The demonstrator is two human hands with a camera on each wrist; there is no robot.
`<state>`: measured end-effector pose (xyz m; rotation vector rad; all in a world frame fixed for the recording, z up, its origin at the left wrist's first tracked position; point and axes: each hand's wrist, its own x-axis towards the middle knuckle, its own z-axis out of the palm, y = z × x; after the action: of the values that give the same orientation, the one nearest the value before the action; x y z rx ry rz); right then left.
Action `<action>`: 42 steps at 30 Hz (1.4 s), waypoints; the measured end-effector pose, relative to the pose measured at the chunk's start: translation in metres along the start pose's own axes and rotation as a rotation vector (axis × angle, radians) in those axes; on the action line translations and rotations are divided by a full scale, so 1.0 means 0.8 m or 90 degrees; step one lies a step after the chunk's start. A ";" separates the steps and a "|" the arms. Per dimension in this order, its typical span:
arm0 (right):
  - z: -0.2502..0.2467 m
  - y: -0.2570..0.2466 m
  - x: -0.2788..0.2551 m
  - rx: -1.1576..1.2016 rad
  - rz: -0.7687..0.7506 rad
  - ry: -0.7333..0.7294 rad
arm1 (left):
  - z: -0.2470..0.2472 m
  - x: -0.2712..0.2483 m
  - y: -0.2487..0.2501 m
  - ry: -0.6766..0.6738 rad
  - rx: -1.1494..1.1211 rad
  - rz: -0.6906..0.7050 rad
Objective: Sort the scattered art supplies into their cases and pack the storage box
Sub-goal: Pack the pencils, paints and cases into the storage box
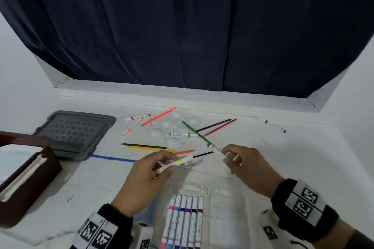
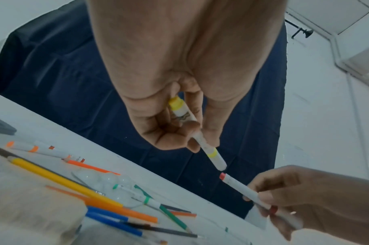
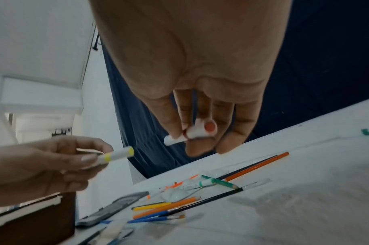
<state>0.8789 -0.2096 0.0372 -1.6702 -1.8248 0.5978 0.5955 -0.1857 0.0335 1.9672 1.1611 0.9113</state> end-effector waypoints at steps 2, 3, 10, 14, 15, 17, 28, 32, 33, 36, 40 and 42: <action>-0.002 -0.007 -0.037 0.027 -0.005 0.060 | 0.007 -0.016 0.004 -0.029 -0.025 -0.010; -0.003 -0.010 -0.055 0.039 -0.004 0.082 | 0.010 -0.023 0.005 -0.043 -0.034 -0.018; 0.017 -0.008 -0.128 0.241 0.112 0.067 | 0.035 -0.063 0.023 -0.056 -0.176 -0.034; 0.037 0.004 -0.138 0.262 0.153 0.000 | 0.062 -0.069 0.022 -0.136 -0.178 -0.070; 0.042 0.006 -0.139 0.264 0.158 -0.015 | 0.069 -0.069 0.021 -0.165 -0.171 -0.077; 0.049 0.011 -0.140 0.271 0.170 -0.037 | 0.082 -0.067 0.022 -0.208 -0.152 -0.093; 0.060 0.009 -0.122 0.217 0.152 -0.094 | 0.112 -0.041 0.038 -0.350 0.098 -0.044; 0.062 0.011 -0.116 0.236 0.157 -0.122 | 0.103 -0.037 0.043 -0.212 0.037 0.009; 0.062 0.012 -0.115 0.239 0.159 -0.127 | 0.100 -0.036 0.043 -0.171 0.008 0.037; 0.062 0.014 -0.112 0.234 0.157 -0.126 | 0.098 -0.036 0.040 -0.135 0.001 0.107; 0.060 0.011 -0.110 0.194 0.151 -0.133 | 0.101 -0.042 0.030 -0.231 0.136 0.131; 0.059 0.011 -0.110 0.185 0.155 -0.134 | 0.104 -0.047 0.025 -0.301 0.217 0.143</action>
<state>0.8570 -0.2929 -0.0138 -1.6890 -1.5885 1.1247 0.6595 -0.2434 -0.0034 2.4521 0.8701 0.3246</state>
